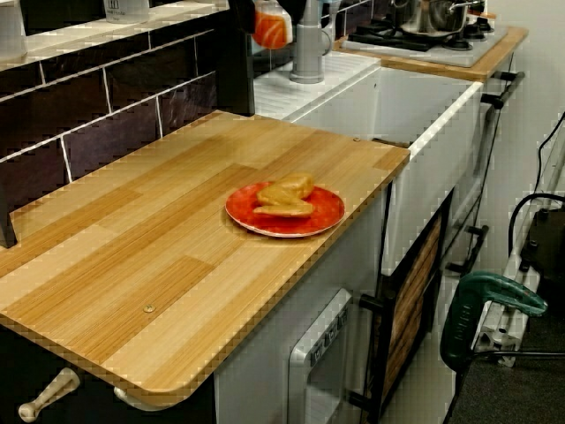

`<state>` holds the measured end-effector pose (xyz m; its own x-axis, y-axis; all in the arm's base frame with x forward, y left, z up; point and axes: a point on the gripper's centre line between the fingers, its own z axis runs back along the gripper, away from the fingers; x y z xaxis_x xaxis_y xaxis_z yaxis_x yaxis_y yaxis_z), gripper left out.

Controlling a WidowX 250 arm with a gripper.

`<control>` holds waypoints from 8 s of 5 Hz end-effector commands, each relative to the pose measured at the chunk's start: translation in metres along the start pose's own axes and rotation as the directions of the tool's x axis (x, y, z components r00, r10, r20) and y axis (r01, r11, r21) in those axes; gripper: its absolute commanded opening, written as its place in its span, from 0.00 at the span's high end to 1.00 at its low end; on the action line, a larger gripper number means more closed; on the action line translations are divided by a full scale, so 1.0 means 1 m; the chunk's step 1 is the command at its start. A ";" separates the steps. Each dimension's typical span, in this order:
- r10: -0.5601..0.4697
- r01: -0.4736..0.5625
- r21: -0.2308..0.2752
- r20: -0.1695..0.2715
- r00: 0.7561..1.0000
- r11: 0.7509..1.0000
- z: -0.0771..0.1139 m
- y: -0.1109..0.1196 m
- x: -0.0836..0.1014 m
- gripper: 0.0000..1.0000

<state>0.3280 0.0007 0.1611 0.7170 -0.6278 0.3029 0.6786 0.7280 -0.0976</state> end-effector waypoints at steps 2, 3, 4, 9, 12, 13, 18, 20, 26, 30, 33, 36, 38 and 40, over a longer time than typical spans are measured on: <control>-0.017 0.014 0.030 0.105 0.994 0.999 0.067 0.019 0.009 1.00; -0.052 0.049 0.040 0.089 0.995 0.998 0.072 0.022 0.007 1.00; -0.204 0.205 0.069 -0.024 0.979 0.976 0.067 0.019 0.007 1.00; -0.335 0.399 0.253 -0.261 0.905 0.881 0.041 0.009 -0.026 1.00; -0.230 0.342 0.455 -0.284 0.931 0.822 -0.012 0.017 -0.049 1.00; -0.195 0.314 0.495 -0.277 0.941 0.810 -0.025 0.023 -0.053 1.00; -0.074 0.211 0.650 -0.232 0.970 0.730 -0.059 0.049 -0.063 1.00; -0.039 0.183 0.699 -0.217 0.975 0.691 -0.063 0.048 -0.062 1.00; -0.002 0.151 0.736 -0.200 0.980 0.660 -0.082 0.050 -0.061 1.00; 0.029 0.122 0.742 -0.187 0.982 0.660 -0.087 0.056 -0.060 1.00; 0.040 0.113 0.751 -0.181 0.983 0.650 -0.090 0.058 -0.058 1.00; 0.045 0.104 0.748 -0.176 0.983 0.655 -0.087 0.058 -0.057 0.00; 0.049 0.093 0.731 -0.170 0.984 0.676 -0.079 0.059 -0.057 0.00; -0.024 0.121 0.597 -0.168 0.986 0.793 -0.063 0.065 -0.061 0.00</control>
<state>0.3327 0.0585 0.0534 0.7218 -0.6854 0.0965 0.5651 0.6641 0.4896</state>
